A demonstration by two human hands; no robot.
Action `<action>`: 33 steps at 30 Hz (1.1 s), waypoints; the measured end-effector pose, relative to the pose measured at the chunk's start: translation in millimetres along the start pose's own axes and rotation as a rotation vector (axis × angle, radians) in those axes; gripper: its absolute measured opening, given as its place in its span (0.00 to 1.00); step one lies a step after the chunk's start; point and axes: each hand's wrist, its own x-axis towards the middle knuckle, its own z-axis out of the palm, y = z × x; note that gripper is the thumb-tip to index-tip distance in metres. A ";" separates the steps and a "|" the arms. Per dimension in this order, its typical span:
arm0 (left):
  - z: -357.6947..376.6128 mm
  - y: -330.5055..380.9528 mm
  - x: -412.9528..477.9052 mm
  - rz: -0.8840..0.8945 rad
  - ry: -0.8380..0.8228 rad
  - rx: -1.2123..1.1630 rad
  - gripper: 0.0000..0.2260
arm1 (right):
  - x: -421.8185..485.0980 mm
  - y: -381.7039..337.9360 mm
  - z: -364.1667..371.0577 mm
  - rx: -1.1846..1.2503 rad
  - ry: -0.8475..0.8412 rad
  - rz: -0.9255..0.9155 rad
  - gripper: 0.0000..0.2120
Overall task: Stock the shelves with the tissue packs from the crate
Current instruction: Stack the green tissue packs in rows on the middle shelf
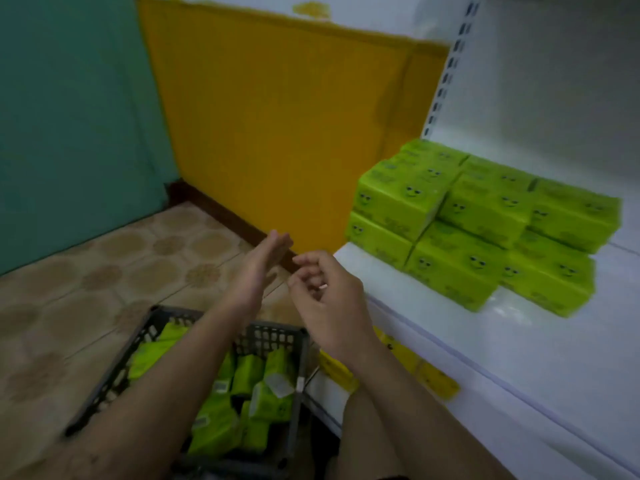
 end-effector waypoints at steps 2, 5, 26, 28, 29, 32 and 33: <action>-29.3 -23.2 -15.1 -0.072 0.049 0.003 0.25 | 10.2 19.5 34.1 -0.063 -0.178 0.091 0.11; -68.2 -58.5 -31.9 -0.180 0.158 0.018 0.22 | 22.7 52.5 79.6 -0.130 -0.393 0.206 0.15; -138.3 -410.4 4.1 -0.986 -0.077 0.838 0.32 | 84.8 218.8 224.3 -0.481 -1.060 0.375 0.17; -138.2 -429.3 4.3 -0.968 -0.199 1.001 0.36 | 89.6 217.2 229.4 -0.468 -1.064 0.367 0.17; -138.1 -436.1 5.6 -0.953 -0.265 1.073 0.39 | 90.1 216.0 232.4 -0.467 -1.075 0.363 0.17; -139.3 -452.8 15.1 -0.992 -0.409 1.229 0.48 | 88.1 212.3 238.2 -0.504 -1.103 0.351 0.17; -140.4 -458.4 18.0 -1.007 -0.415 1.272 0.49 | 88.1 210.7 238.7 -0.523 -1.108 0.349 0.16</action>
